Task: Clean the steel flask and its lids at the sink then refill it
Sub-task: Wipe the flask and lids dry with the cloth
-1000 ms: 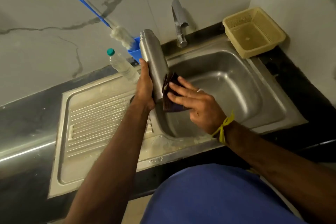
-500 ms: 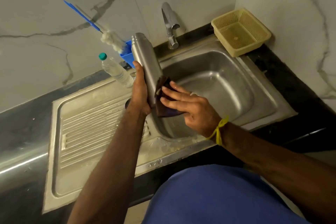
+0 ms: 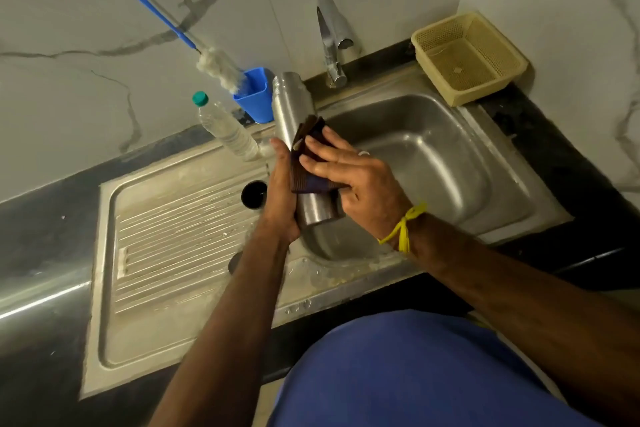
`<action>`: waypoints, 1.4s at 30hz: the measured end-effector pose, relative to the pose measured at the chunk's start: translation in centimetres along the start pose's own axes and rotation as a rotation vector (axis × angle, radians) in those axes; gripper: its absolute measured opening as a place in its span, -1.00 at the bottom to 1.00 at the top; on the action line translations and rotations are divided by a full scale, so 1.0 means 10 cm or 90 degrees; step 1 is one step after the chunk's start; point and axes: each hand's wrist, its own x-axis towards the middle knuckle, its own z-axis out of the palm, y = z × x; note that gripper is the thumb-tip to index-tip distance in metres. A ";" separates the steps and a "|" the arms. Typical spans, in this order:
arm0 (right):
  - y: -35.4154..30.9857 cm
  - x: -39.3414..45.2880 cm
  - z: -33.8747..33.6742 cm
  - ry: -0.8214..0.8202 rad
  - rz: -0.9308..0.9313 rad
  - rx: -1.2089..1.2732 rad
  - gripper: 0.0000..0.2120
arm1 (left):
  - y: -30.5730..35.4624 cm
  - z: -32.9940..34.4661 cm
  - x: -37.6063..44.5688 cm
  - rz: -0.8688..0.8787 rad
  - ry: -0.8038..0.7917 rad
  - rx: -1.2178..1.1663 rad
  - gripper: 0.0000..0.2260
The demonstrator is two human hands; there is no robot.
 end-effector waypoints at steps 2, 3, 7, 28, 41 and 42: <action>0.00 0.04 -0.01 0.023 0.068 0.019 -0.41 | -0.01 0.00 -0.06 0.032 0.039 0.081 -0.31; -0.02 0.10 0.00 0.047 0.110 0.028 -0.40 | -0.02 0.03 -0.09 0.053 0.056 0.123 -0.35; -0.04 0.12 0.02 0.008 0.046 -0.001 -0.47 | -0.17 0.03 -0.23 0.102 0.055 0.124 -0.53; -0.01 0.31 -0.08 0.076 0.118 0.010 -0.47 | -0.25 0.08 -0.57 0.067 0.010 0.176 -0.59; 0.01 -0.09 -0.04 0.075 0.095 0.036 -0.46 | -0.21 -0.02 -0.48 -0.107 0.001 0.036 -0.41; -0.02 -0.05 -0.02 0.084 0.108 0.033 -0.49 | -0.21 0.02 -0.48 -0.106 0.006 0.019 -0.45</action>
